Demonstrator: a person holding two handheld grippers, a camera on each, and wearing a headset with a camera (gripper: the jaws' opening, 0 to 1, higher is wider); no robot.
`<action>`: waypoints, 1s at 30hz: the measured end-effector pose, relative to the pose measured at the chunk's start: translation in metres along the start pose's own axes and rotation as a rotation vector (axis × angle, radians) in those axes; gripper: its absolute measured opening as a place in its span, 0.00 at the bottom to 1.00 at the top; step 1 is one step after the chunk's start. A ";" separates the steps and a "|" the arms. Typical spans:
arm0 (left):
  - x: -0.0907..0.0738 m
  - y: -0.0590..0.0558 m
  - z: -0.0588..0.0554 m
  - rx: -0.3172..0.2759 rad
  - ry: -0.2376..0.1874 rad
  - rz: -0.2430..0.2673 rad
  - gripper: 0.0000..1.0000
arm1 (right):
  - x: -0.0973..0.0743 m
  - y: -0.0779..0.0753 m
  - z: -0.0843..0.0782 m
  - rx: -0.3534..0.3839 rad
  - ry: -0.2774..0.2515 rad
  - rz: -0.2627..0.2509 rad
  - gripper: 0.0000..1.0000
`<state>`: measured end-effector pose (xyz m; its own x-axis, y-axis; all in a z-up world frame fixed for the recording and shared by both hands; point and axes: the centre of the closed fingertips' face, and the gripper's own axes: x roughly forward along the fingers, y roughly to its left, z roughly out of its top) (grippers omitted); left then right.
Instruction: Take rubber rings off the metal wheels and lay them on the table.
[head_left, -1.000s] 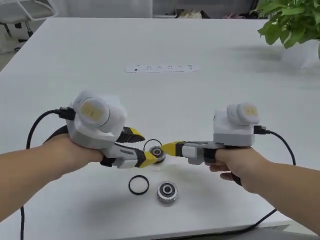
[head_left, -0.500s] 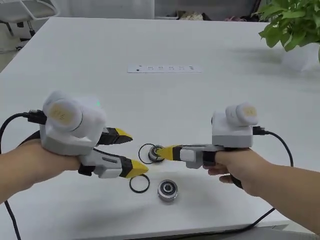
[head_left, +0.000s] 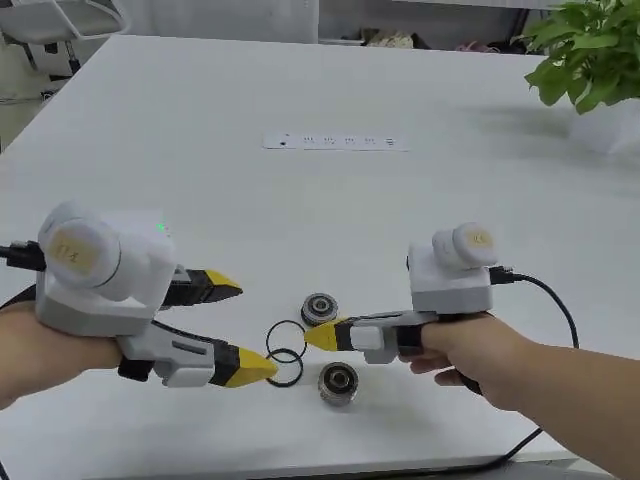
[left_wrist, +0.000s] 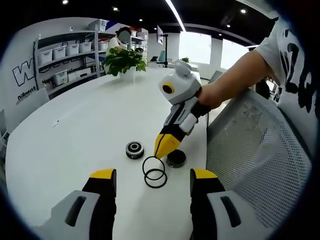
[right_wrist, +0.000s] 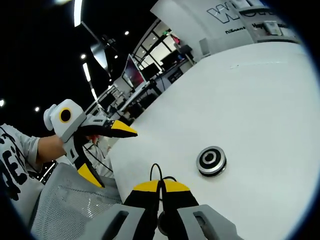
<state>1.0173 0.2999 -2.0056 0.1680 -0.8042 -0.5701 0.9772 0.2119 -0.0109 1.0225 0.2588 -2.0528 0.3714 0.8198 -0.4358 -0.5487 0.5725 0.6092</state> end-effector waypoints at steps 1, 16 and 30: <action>-0.002 0.000 -0.001 -0.005 0.000 0.003 0.58 | 0.001 0.000 -0.001 0.000 0.007 0.000 0.00; -0.010 0.002 -0.014 -0.032 0.004 0.031 0.58 | 0.009 -0.004 -0.018 -0.002 0.081 -0.017 0.00; -0.010 0.003 -0.018 -0.047 0.013 0.035 0.58 | 0.011 -0.010 -0.019 0.000 0.084 -0.035 0.00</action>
<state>1.0166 0.3184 -2.0147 0.2002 -0.7886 -0.5814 0.9636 0.2659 -0.0288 1.0175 0.2615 -2.0762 0.3266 0.7951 -0.5111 -0.5366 0.6011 0.5922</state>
